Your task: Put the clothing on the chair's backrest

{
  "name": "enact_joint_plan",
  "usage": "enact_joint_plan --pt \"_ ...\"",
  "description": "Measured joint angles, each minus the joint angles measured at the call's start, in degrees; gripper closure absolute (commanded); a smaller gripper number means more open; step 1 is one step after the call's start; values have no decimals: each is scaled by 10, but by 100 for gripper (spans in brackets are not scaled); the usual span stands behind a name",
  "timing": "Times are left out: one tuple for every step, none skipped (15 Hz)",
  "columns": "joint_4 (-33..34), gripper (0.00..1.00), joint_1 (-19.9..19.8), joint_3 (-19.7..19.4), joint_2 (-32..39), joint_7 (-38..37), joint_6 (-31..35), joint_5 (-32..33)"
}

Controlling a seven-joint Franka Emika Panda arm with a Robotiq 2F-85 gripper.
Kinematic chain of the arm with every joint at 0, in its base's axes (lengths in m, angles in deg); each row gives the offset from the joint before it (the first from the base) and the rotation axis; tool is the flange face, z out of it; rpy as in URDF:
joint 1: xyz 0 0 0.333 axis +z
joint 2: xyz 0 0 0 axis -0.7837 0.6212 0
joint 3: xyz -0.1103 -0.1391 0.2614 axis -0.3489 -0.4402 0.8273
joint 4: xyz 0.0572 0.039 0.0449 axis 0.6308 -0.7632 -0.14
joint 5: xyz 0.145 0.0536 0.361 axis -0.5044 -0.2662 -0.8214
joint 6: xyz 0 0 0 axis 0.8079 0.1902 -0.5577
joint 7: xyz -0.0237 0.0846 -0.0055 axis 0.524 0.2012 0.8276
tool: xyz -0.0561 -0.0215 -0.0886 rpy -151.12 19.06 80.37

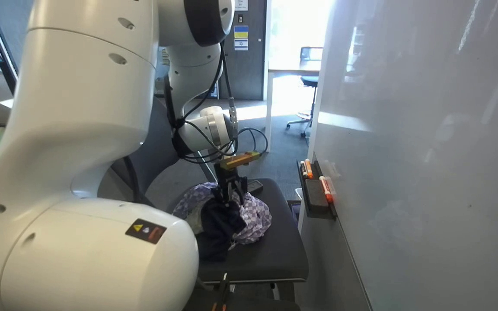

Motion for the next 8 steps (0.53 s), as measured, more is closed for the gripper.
enact_joint_plan --pt "0 88 -1 0 0 0 0 0" --pt "0 90 -1 0 0 0 0 0" --pt "0 92 -2 0 0 0 0 -2" --pt "0 94 -3 0 -2 0 0 -6" --pt "0 93 -5 0 -4 -1 0 -11" --pt "0 90 -6 0 -8 -2 0 -18" --pt "-1 90 -8 0 -15 -5 0 -27" --pt "-2 90 -10 0 -25 -8 -1 -36"
